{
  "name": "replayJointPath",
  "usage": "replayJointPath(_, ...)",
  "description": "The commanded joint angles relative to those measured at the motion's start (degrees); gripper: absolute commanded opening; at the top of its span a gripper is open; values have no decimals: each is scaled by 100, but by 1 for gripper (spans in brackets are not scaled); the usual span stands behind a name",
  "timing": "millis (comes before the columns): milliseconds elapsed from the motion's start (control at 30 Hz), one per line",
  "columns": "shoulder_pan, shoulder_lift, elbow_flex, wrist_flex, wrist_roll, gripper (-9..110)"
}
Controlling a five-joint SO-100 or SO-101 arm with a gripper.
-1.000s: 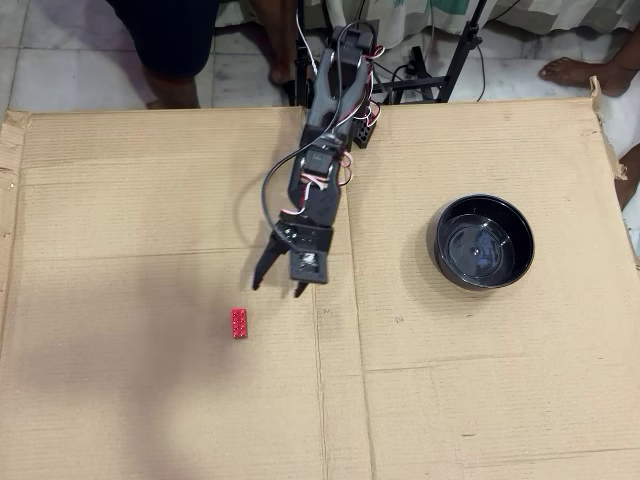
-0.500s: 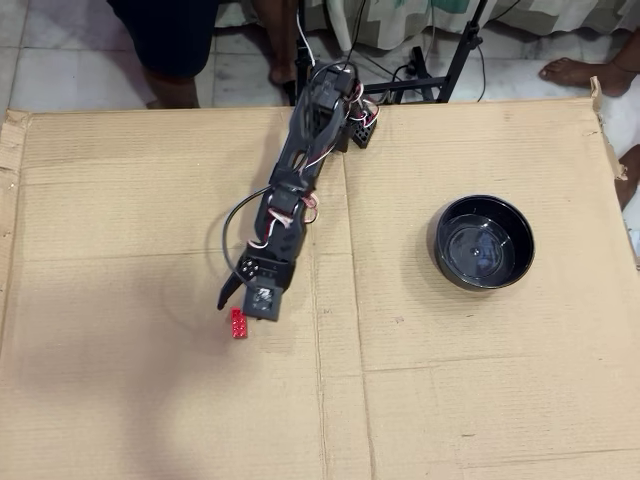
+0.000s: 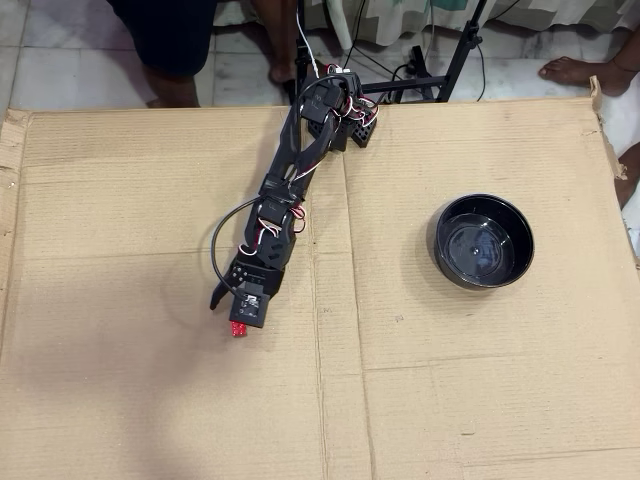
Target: Grasp a lego block and put it in the bin.
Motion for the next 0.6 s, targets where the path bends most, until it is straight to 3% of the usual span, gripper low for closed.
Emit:
replayJointPath(0, 35, 44, -264, -114, 9, 27)
replayJointPath(567, 9, -993, -1380, -105, 26, 23)
